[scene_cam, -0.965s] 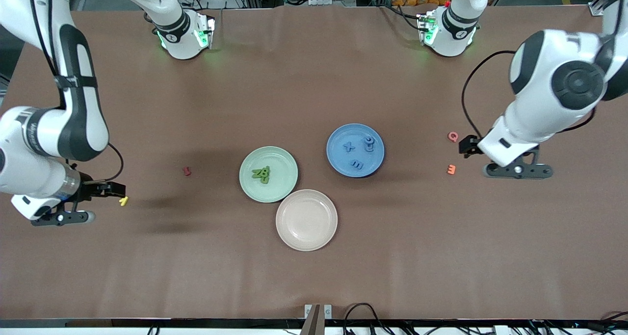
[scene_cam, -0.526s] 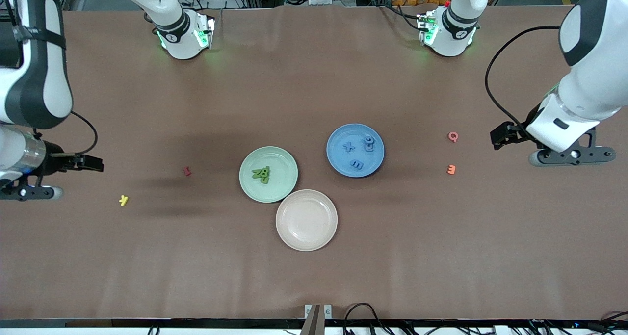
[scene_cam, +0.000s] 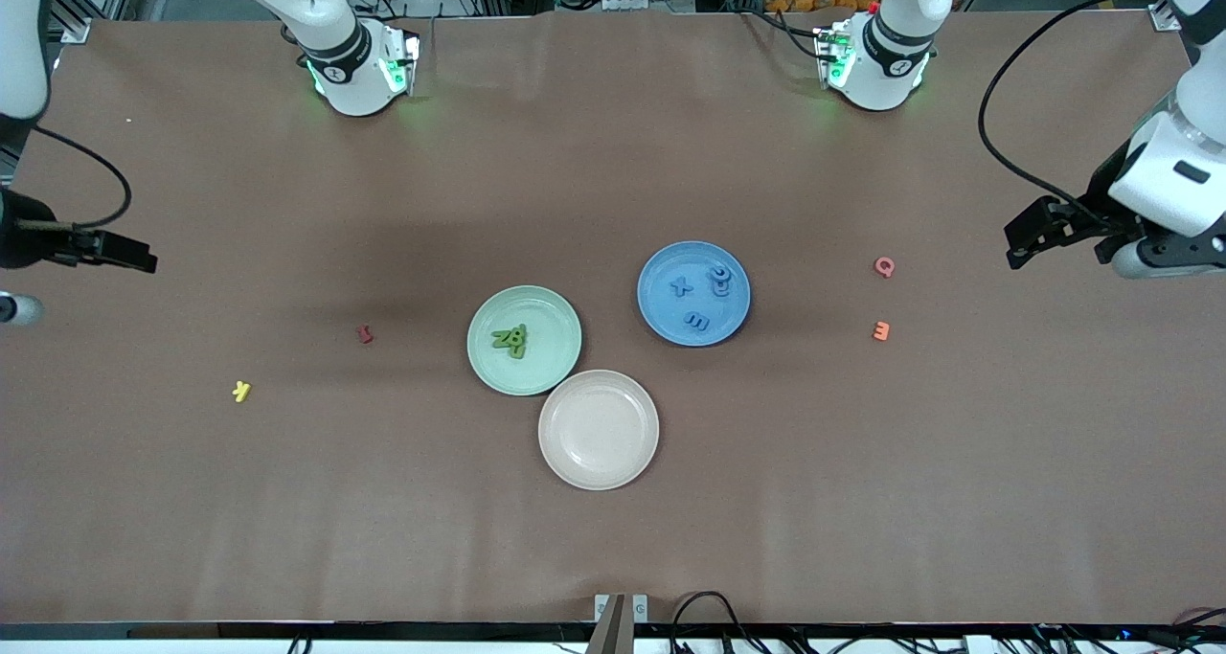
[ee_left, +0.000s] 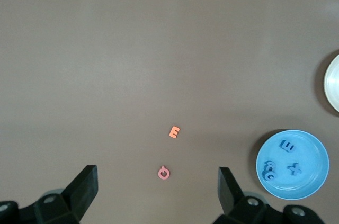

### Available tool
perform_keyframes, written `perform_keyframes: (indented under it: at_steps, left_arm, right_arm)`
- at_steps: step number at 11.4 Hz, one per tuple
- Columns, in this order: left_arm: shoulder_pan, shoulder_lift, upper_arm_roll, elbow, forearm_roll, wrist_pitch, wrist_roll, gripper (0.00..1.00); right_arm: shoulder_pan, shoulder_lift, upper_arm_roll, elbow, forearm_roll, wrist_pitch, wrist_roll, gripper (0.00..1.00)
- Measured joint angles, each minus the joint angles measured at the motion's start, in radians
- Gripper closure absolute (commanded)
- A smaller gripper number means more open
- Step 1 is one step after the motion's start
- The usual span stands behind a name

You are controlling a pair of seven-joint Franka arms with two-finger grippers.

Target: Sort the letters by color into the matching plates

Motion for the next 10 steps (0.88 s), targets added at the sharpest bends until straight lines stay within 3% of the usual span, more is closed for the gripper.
perform_keyframes:
  at_steps: [5, 10]
  left_arm:
    - [0.026, -0.07, 0.001, -0.056, -0.049, 0.001, 0.0, 0.0]
    - [0.028, -0.129, 0.001, -0.137, -0.05, 0.052, 0.0, 0.0]
  right_arm:
    - [0.0, -0.086, 0.009, 0.01, -0.001, -0.022, 0.039, 0.0]
    - [0.008, -0.098, 0.018, 0.031, -0.001, -0.02, 0.047, 0.0]
